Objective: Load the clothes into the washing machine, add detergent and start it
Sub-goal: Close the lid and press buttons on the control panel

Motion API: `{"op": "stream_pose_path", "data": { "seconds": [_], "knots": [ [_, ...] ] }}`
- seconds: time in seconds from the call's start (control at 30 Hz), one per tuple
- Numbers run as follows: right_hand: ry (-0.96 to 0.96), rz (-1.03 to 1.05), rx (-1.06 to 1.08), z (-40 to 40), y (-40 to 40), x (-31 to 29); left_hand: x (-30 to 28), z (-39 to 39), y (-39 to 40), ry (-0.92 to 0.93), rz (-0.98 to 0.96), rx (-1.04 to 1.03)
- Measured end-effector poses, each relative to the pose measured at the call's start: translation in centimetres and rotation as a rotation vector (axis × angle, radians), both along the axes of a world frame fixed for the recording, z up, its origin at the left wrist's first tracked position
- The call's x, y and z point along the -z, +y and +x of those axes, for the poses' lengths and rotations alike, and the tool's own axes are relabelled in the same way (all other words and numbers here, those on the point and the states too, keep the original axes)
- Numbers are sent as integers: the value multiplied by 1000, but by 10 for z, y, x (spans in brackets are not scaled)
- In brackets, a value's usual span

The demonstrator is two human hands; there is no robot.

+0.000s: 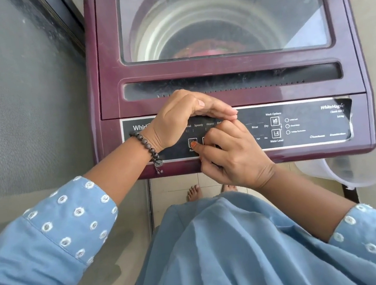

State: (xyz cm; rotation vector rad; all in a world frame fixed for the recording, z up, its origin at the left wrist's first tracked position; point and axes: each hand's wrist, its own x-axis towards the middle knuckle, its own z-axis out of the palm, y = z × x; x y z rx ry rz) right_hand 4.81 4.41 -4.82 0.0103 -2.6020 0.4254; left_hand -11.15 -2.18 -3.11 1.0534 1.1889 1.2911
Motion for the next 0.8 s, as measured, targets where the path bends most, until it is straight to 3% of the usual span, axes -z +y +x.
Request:
{"op": "stream_pose_path", "data": {
  "seconds": [0.8],
  "knots": [
    [10,-57,73,1,-1,-1,-2,-1,0,4,-24,17]
  ]
}}
